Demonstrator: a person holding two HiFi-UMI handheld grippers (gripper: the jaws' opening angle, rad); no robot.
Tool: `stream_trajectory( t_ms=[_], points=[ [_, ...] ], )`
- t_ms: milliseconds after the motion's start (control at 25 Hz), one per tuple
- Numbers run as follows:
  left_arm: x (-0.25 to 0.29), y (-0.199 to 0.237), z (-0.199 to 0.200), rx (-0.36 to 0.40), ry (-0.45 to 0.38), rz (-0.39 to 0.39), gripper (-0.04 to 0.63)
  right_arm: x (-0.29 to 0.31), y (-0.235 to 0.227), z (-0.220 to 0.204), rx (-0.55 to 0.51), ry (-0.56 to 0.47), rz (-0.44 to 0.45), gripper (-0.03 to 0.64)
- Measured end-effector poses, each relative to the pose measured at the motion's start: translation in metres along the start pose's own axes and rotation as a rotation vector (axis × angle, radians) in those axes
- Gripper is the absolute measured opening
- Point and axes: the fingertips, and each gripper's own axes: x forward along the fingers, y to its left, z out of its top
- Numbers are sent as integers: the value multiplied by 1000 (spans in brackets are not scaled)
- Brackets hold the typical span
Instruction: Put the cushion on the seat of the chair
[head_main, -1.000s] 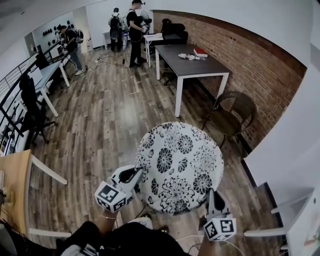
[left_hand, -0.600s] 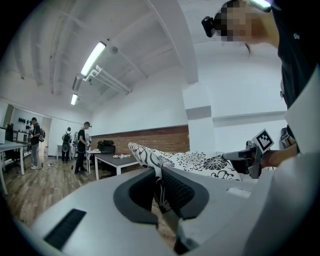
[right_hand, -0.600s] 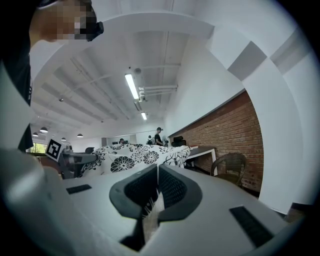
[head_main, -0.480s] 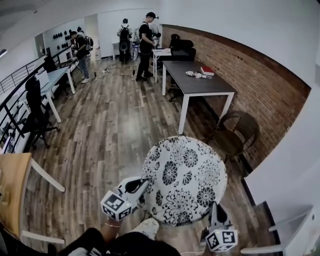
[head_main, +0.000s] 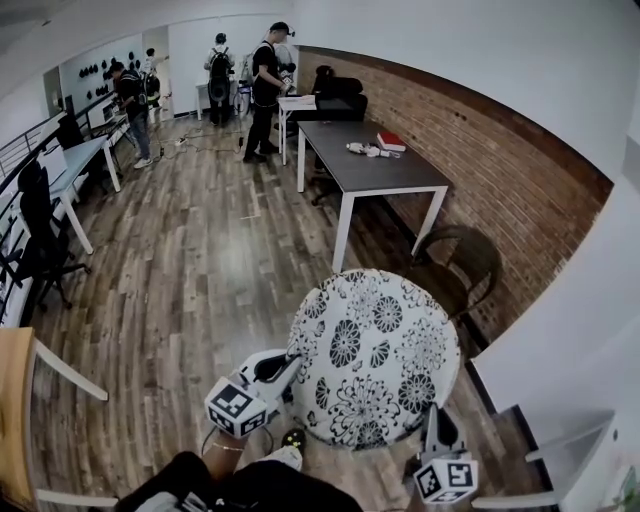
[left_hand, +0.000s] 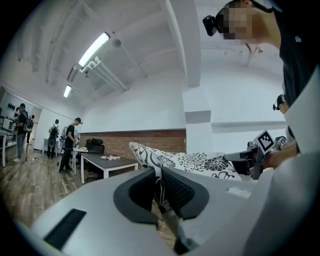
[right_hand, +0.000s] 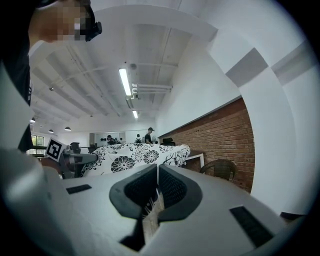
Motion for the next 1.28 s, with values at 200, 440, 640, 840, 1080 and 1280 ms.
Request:
stream_trajectory(
  t_ms=[200,440,640,840,1080,1280],
  points=[
    [35,32,3,-9,1,-11,18,39,-9,7,-2,7,-12,8],
    [68,69,-3,-3,5,-21,20,88,-15,4,-11,26,-24,8],
    [88,105,-5,-7,6,-18,19,129,-13,6,-17,28,-26,8],
    [111,137,-2,-21,9,-21,18,165,-13,11,-17,33,-34,8],
    [135,159,-12,-34,8,-52,19,190,-17,6,-28,48,-68,8],
    [148,183,-16,-40,2,-77,19,213,-8,7,-35,44,-86,8]
  ],
)
